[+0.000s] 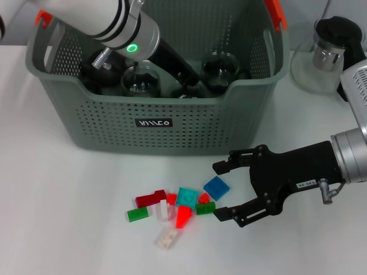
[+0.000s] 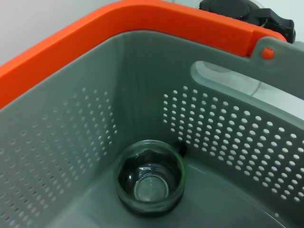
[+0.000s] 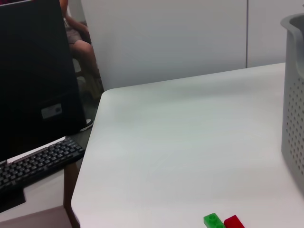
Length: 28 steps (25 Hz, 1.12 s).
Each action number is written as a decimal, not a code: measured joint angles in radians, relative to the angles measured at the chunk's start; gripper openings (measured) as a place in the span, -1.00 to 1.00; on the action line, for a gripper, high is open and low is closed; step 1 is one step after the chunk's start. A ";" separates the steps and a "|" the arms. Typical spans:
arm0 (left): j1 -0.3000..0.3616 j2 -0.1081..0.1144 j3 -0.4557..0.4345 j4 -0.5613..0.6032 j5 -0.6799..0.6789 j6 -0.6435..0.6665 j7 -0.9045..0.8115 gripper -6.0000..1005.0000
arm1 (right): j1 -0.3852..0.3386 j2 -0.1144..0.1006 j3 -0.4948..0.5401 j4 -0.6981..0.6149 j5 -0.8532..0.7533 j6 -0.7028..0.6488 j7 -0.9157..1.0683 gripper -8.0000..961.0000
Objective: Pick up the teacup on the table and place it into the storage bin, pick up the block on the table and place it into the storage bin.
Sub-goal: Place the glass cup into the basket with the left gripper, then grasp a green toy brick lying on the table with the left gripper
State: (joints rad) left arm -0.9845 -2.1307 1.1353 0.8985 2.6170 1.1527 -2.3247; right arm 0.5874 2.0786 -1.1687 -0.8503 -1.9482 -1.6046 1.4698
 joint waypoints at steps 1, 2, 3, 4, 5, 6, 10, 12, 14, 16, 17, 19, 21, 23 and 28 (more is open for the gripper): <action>0.003 0.000 -0.002 0.004 0.000 0.000 0.000 -0.68 | 0.000 0.000 0.000 0.000 0.000 0.000 0.001 0.96; 0.006 0.000 -0.003 0.009 0.000 0.001 0.000 -0.65 | 0.000 0.000 -0.001 -0.001 0.000 0.000 0.001 0.96; 0.012 -0.001 -0.003 0.019 0.000 0.001 -0.001 -0.62 | 0.000 0.000 -0.001 -0.001 0.000 0.000 0.001 0.96; 0.019 -0.002 -0.004 0.033 -0.002 0.001 -0.002 -0.59 | 0.000 0.000 -0.001 -0.001 0.000 0.000 0.001 0.96; 0.024 -0.003 -0.004 0.044 -0.003 0.001 -0.003 -0.56 | 0.000 0.000 -0.001 -0.002 0.000 0.000 0.002 0.96; 0.032 -0.005 -0.005 0.064 -0.003 0.002 -0.008 -0.53 | 0.000 0.000 -0.001 -0.002 0.000 0.000 0.002 0.96; 0.069 -0.009 -0.011 0.166 -0.004 0.030 -0.032 0.03 | 0.000 0.000 0.000 -0.003 0.000 0.000 0.001 0.96; 0.100 -0.013 -0.030 0.263 -0.017 0.061 -0.041 0.21 | 0.000 0.000 0.000 -0.004 0.000 0.000 0.002 0.96; 0.136 -0.023 -0.057 0.374 -0.048 0.107 -0.043 0.39 | 0.001 0.000 0.001 -0.004 0.000 0.000 0.003 0.96; 0.178 -0.030 -0.080 0.484 -0.115 0.170 -0.036 0.44 | 0.000 -0.001 0.002 -0.004 0.000 0.000 0.002 0.96; 0.193 -0.031 -0.083 0.519 -0.144 0.189 -0.032 0.46 | 0.000 -0.001 0.003 -0.003 0.000 0.000 0.001 0.96; 0.253 -0.032 -0.088 0.631 -0.263 0.259 -0.010 0.51 | 0.000 -0.002 0.003 0.001 0.000 0.000 -0.001 0.96; 0.302 -0.034 -0.092 0.701 -0.368 0.308 0.022 0.53 | 0.001 -0.003 0.003 0.002 0.000 0.000 -0.001 0.96; 0.361 -0.040 -0.110 0.775 -0.515 0.374 0.074 0.52 | 0.000 -0.003 0.003 0.002 0.000 0.000 -0.002 0.96; 0.453 -0.043 -0.186 0.825 -0.727 0.507 0.152 0.52 | -0.004 -0.003 0.003 0.003 0.000 0.000 -0.003 0.96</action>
State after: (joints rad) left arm -0.5317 -2.1733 0.9495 1.7237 1.8903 1.6600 -2.1730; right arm 0.5833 2.0755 -1.1658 -0.8473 -1.9482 -1.6045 1.4664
